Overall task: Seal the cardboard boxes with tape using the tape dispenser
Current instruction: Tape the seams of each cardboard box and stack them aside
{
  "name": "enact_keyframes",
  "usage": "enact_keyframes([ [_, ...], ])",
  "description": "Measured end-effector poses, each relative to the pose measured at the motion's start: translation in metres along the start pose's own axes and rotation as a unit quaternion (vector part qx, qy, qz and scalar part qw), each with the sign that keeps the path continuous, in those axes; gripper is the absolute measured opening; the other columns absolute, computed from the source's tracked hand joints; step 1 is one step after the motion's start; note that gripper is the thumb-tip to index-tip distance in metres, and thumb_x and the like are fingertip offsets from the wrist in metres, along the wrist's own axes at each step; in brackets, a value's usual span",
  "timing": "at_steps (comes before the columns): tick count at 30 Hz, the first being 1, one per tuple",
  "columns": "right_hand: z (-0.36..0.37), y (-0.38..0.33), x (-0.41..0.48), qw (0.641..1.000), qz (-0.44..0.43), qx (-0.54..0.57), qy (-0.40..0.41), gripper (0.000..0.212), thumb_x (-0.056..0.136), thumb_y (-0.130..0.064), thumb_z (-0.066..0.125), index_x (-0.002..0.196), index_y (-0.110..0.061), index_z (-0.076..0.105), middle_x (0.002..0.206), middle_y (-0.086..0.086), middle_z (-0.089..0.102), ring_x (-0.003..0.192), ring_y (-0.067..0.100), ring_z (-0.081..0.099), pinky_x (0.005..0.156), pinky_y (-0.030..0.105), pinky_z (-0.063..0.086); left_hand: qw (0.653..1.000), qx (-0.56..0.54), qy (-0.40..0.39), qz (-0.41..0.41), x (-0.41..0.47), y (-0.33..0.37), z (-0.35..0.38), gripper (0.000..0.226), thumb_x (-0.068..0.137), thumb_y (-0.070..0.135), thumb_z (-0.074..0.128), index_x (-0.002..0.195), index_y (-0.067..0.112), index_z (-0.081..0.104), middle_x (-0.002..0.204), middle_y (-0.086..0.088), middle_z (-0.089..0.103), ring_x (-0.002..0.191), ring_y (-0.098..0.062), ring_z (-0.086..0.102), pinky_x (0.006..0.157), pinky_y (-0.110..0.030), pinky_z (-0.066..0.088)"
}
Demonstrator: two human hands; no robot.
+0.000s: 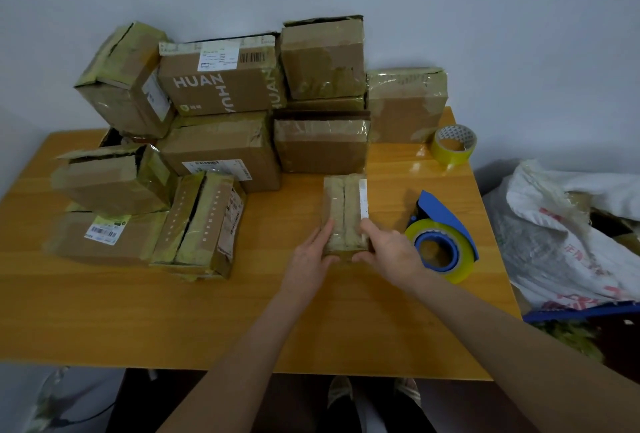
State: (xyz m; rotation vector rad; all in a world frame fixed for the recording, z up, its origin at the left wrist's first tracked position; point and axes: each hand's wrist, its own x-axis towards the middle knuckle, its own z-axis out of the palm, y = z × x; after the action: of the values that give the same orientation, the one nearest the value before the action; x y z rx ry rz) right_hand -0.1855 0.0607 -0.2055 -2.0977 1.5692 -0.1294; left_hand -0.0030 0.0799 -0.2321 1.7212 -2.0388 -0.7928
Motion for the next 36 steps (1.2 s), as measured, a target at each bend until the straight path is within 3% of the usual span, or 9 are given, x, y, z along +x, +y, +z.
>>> enact_keyframes([
  [4, -0.007, 0.001, 0.005, 0.996, 0.056, 0.073, 0.011, 0.041, 0.093, -0.059, 0.045, 0.117, -0.026, 0.038, 0.073, -0.001, 0.063, 0.053, 0.018, 0.056, 0.045, 0.033, 0.045, 0.996, -0.050, -0.027, -0.073, -0.001, 0.017, -0.010, 0.073, 0.097, 0.043, 0.049, 0.154, 0.027, 0.007, 0.127, -0.005, 0.059, 0.090, -0.018, 0.066, 0.081, -0.031, 0.056],
  [7, -0.004, -0.007, 0.009, 0.991, 0.105, 0.086, 0.025, 0.056, 0.085, -0.069, 0.051, 0.116, -0.028, 0.029, 0.073, -0.001, 0.061, 0.051, 0.015, 0.053, 0.041, 0.028, 0.036, 0.986, -0.069, 0.027, -0.146, 0.009, 0.027, -0.006, 0.064, 0.098, 0.049, 0.043, 0.151, 0.020, 0.022, 0.116, 0.003, 0.062, 0.088, -0.015, 0.063, 0.078, -0.028, 0.055],
  [13, 0.000, -0.008, 0.013, 0.990, 0.120, 0.074, 0.016, 0.029, 0.099, -0.039, 0.048, 0.117, -0.024, 0.030, 0.070, 0.001, 0.057, 0.059, 0.024, 0.055, 0.049, 0.033, 0.042, 0.984, -0.028, 0.000, -0.176, 0.018, 0.030, -0.008, 0.034, 0.104, 0.028, 0.038, 0.125, 0.006, 0.054, 0.094, -0.001, 0.059, 0.080, -0.015, 0.052, 0.060, -0.023, 0.041],
  [18, 0.011, -0.014, 0.010, 0.962, 0.118, 0.242, -0.036, 0.019, 0.101, -0.019, 0.042, 0.117, -0.029, 0.038, 0.091, 0.009, 0.070, 0.077, 0.026, 0.068, 0.071, 0.047, 0.058, 0.983, 0.100, -0.016, -0.154, 0.023, 0.030, -0.021, 0.076, 0.095, 0.056, 0.043, 0.152, 0.013, 0.017, 0.149, -0.011, 0.034, 0.131, -0.028, 0.040, 0.104, -0.044, 0.040],
  [22, -0.005, -0.025, -0.002, 0.977, 0.103, 0.183, -0.027, 0.025, 0.098, -0.024, 0.048, 0.122, -0.028, 0.045, 0.089, -0.002, 0.071, 0.078, 0.019, 0.067, 0.067, 0.037, 0.057, 0.965, 0.200, -0.092, -0.143, 0.032, 0.040, -0.031, 0.112, 0.077, 0.074, 0.054, 0.153, 0.009, 0.002, 0.157, -0.010, 0.019, 0.141, -0.030, 0.026, 0.112, -0.046, 0.028],
  [25, -0.034, -0.010, -0.011, 0.986, 0.111, 0.106, 0.060, 0.026, 0.095, -0.039, 0.054, 0.118, -0.027, 0.050, 0.083, -0.008, 0.062, 0.073, 0.016, 0.061, 0.055, 0.030, 0.047, 0.954, 0.252, -0.133, -0.097, 0.041, 0.035, -0.045, 0.106, 0.079, 0.050, 0.068, 0.153, 0.015, 0.000, 0.157, -0.006, 0.017, 0.143, -0.028, 0.020, 0.114, -0.045, 0.025],
  [30, -0.075, 0.056, -0.027, 0.956, 0.252, 0.085, 0.126, 0.067, 0.083, -0.048, 0.070, 0.136, -0.020, 0.041, 0.127, 0.006, 0.049, 0.113, 0.027, 0.053, 0.081, 0.039, 0.049, 0.898, 0.403, -0.150, 0.091, 0.046, 0.022, -0.069, 0.083, 0.094, 0.022, 0.056, 0.151, 0.041, 0.000, 0.162, 0.004, -0.004, 0.148, -0.026, -0.006, 0.120, -0.050, 0.001],
  [33, -0.074, 0.095, -0.035, 0.940, 0.330, 0.077, 0.034, 0.096, 0.072, -0.059, 0.075, 0.146, -0.019, 0.028, 0.144, 0.011, 0.037, 0.127, 0.033, 0.045, 0.094, 0.047, 0.049, 0.941, 0.328, -0.068, 0.047, 0.034, 0.024, -0.057, 0.063, 0.099, 0.022, 0.045, 0.150, 0.042, 0.016, 0.162, -0.001, 0.002, 0.149, -0.026, -0.003, 0.120, -0.050, 0.005],
  [36, -0.060, 0.112, -0.033, 0.937, 0.330, 0.106, -0.039, 0.083, 0.072, -0.058, 0.076, 0.133, -0.011, 0.044, 0.115, 0.006, 0.059, 0.100, 0.025, 0.061, 0.080, 0.043, 0.055, 0.969, 0.230, 0.043, -0.078, 0.012, 0.043, -0.036, 0.063, 0.095, 0.039, 0.049, 0.151, 0.030, 0.020, 0.161, -0.011, 0.003, 0.148, -0.030, 0.002, 0.117, -0.054, 0.016],
])
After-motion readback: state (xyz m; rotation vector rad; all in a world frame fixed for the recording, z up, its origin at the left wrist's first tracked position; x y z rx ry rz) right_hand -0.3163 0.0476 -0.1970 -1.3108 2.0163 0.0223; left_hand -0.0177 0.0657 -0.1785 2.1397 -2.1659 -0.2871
